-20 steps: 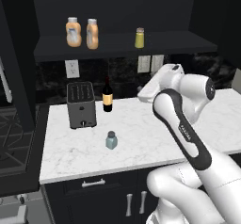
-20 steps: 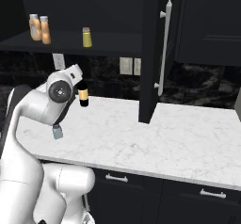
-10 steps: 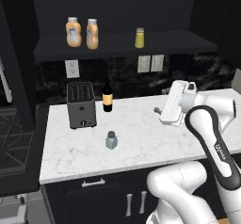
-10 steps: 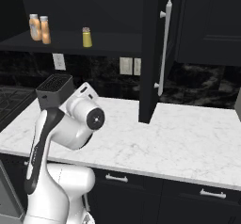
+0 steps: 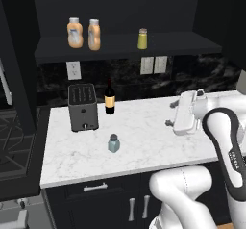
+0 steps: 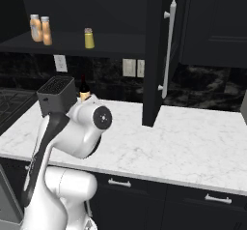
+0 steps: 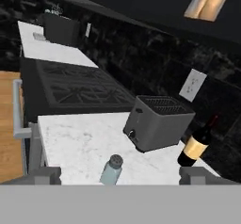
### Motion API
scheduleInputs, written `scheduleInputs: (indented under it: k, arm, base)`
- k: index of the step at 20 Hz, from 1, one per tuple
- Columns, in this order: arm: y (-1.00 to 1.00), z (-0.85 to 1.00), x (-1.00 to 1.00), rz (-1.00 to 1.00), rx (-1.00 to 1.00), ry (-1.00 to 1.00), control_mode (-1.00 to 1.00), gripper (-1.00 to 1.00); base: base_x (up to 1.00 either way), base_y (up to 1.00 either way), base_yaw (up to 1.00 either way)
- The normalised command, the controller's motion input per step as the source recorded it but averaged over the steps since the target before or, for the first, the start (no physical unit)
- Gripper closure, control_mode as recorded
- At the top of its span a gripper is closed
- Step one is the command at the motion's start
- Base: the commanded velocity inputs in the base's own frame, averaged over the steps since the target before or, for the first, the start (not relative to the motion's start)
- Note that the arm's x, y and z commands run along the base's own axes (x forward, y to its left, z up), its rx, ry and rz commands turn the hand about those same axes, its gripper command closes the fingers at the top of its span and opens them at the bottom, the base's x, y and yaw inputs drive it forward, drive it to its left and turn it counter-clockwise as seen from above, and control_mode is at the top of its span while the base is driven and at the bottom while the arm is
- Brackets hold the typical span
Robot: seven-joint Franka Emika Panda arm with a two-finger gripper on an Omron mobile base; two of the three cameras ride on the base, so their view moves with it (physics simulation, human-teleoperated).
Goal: Put the shaker and condiment bottle from the counter next to their counterparts in the cabinet.
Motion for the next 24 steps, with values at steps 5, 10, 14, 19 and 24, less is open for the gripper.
scheduleInputs:
  k: [5,10,14,19,24]
  arm:
    - [0.18,-0.85,-0.80,0.00,-0.03,0.23,-1.00,-1.00]
    - [0.11,-0.34,-0.15,0.01,0.00,0.07,-1.00,-1.00]
    - [0.37,-0.67,-0.19,0.00,0.01,0.01,-1.00,-1.00]
    - [0.40,-0.52,-0.06,0.00,0.14,0.00,-1.00,-1.00]
    - [0.19,-0.37,0.00,0.00,0.22,0.00,-1.00,-1.00]
  base:
    - [0.00,0.00,0.00]
    - [0.00,0.00,0.00]
    - [0.00,0.00,0.00]
    - [0.00,0.00,0.00]
    - [0.00,0.00,0.00]
